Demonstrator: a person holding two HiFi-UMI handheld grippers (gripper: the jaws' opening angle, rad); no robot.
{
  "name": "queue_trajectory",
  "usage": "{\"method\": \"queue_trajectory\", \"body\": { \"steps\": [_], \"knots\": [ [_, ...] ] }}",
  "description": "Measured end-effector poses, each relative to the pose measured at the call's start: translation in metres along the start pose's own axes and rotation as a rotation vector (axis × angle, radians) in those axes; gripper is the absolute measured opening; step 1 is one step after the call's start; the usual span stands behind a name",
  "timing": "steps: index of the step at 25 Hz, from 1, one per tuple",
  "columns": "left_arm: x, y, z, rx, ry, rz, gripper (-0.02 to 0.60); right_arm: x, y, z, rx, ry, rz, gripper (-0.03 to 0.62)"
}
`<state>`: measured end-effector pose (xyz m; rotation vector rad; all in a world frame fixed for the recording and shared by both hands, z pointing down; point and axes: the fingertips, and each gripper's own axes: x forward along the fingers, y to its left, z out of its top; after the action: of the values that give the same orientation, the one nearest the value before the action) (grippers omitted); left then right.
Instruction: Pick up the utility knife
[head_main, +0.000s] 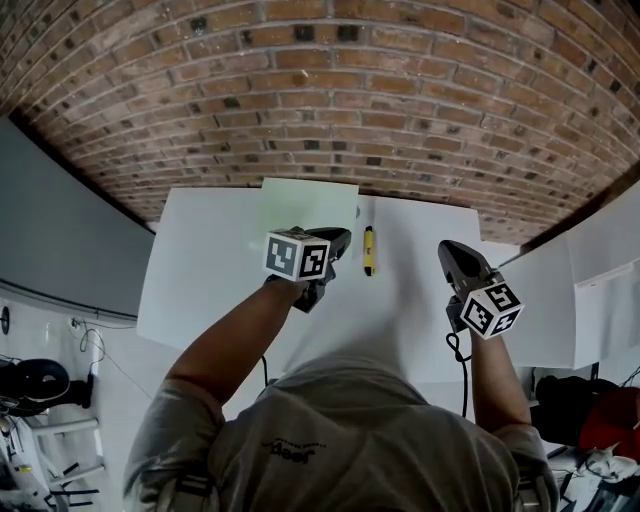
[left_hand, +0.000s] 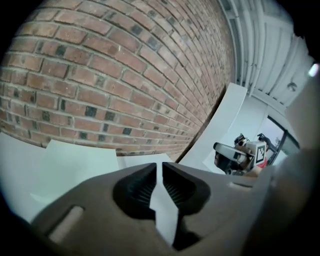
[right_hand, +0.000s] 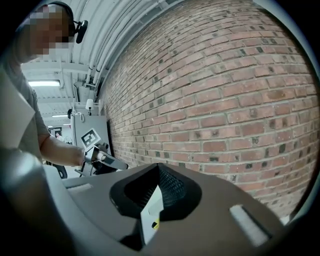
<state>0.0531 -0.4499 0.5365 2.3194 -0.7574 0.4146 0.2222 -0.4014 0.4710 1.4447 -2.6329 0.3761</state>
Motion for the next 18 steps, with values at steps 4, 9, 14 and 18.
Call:
{"method": "queue_trajectory", "body": {
  "steps": [4, 9, 14, 18],
  "knots": [
    [0.036, 0.007, -0.019, -0.085, 0.146, -0.005, 0.143, 0.001, -0.008, -0.011, 0.019, 0.016, 0.011, 0.01],
    [0.08, 0.02, -0.055, -0.117, 0.35, 0.059, 0.204, 0.002, -0.012, -0.03, 0.032, 0.044, 0.024, 0.011],
    [0.122, 0.034, -0.089, -0.134, 0.5, 0.13, 0.204, 0.0, -0.024, -0.043, 0.041, 0.05, 0.015, 0.01],
    [0.149, 0.054, -0.115, -0.15, 0.59, 0.205, 0.204, 0.0, -0.035, -0.05, 0.047, 0.046, 0.012, 0.009]
  ]
}}
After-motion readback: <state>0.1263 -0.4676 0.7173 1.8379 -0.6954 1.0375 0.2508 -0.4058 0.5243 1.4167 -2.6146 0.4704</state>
